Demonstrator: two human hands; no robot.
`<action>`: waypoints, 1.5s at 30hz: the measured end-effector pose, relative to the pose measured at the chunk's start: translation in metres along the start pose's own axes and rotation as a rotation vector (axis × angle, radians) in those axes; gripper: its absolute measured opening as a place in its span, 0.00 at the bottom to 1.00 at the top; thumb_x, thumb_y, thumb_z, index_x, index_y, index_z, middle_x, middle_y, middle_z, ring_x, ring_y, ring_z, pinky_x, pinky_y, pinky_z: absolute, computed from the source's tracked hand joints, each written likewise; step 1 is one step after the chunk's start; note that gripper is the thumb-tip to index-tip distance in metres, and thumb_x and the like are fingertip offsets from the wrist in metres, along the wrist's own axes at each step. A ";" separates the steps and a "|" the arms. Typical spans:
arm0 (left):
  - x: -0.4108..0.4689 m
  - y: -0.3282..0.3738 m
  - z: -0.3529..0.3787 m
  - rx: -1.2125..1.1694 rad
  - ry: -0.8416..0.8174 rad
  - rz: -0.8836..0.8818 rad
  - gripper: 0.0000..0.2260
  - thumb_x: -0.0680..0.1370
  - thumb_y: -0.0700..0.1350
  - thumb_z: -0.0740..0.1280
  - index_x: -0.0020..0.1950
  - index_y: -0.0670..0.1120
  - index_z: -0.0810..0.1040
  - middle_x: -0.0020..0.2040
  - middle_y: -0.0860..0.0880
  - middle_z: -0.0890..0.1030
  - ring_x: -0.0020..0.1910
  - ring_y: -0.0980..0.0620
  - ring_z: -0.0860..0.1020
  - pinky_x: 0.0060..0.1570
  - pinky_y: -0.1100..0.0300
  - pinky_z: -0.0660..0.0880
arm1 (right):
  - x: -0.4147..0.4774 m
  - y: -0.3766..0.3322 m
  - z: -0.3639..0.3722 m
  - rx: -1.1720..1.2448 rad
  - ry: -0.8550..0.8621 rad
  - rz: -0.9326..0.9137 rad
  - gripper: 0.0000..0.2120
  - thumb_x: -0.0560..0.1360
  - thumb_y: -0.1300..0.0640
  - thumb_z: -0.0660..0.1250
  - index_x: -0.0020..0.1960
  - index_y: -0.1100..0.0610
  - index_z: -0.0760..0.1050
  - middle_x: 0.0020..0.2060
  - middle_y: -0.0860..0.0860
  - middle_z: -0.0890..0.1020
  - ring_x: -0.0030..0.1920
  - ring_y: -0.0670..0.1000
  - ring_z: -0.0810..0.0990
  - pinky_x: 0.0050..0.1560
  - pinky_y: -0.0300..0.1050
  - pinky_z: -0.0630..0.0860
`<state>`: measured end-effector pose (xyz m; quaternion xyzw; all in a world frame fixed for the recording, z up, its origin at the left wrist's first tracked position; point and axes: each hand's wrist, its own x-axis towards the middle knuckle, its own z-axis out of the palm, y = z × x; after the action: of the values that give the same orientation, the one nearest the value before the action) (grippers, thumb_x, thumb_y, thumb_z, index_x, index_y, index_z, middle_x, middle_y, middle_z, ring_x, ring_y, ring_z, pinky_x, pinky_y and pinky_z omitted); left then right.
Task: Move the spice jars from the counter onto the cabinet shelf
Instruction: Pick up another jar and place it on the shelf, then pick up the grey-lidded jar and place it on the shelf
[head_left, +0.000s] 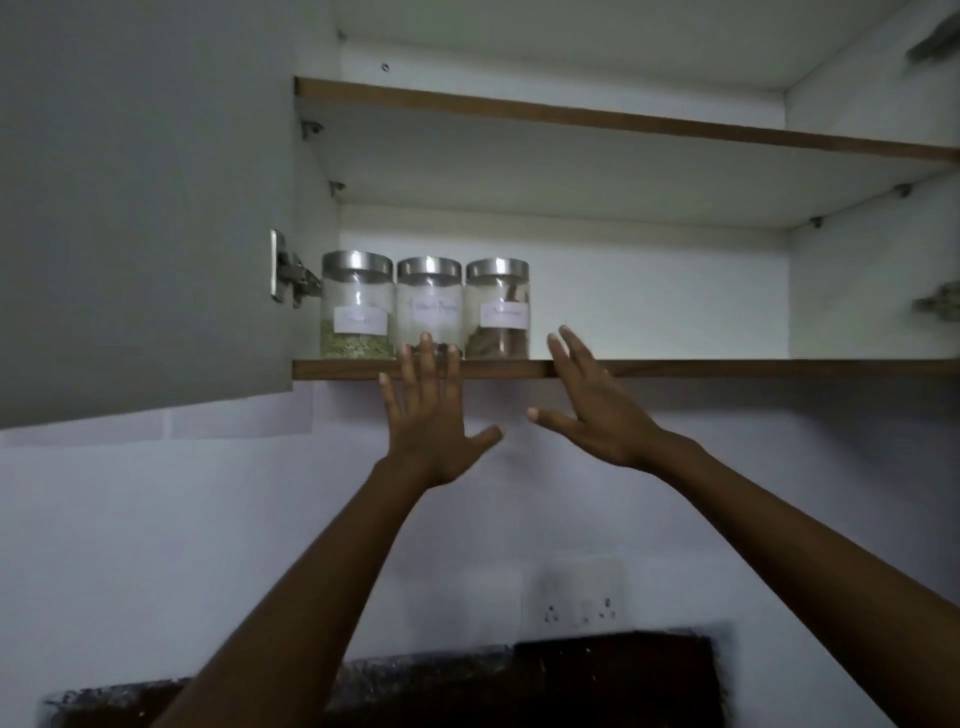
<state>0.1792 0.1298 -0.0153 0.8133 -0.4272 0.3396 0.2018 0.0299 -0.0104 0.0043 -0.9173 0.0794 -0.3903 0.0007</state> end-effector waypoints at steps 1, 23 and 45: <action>-0.008 0.009 0.000 -0.065 -0.013 0.048 0.42 0.75 0.69 0.52 0.72 0.51 0.27 0.72 0.45 0.24 0.69 0.43 0.24 0.64 0.42 0.26 | -0.018 0.002 -0.001 -0.008 -0.053 0.011 0.40 0.75 0.36 0.55 0.76 0.51 0.39 0.76 0.47 0.39 0.76 0.49 0.45 0.72 0.58 0.46; -0.288 0.272 0.132 -0.878 -0.866 0.513 0.18 0.79 0.51 0.63 0.69 0.59 0.68 0.68 0.58 0.71 0.62 0.68 0.68 0.58 0.77 0.65 | -0.472 0.117 -0.063 0.621 -0.669 0.708 0.14 0.73 0.43 0.64 0.58 0.42 0.75 0.56 0.40 0.79 0.56 0.40 0.78 0.61 0.37 0.73; -0.369 0.436 0.208 -0.703 -1.347 0.631 0.22 0.79 0.41 0.64 0.73 0.46 0.66 0.70 0.45 0.70 0.64 0.50 0.71 0.57 0.73 0.61 | -0.680 0.200 -0.015 0.382 -0.312 1.059 0.32 0.55 0.61 0.81 0.58 0.55 0.76 0.61 0.50 0.70 0.62 0.51 0.70 0.61 0.40 0.69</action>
<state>-0.2531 -0.0343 -0.4092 0.5738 -0.7466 -0.3343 0.0401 -0.4744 -0.1077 -0.4849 -0.7828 0.4544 -0.2045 0.3727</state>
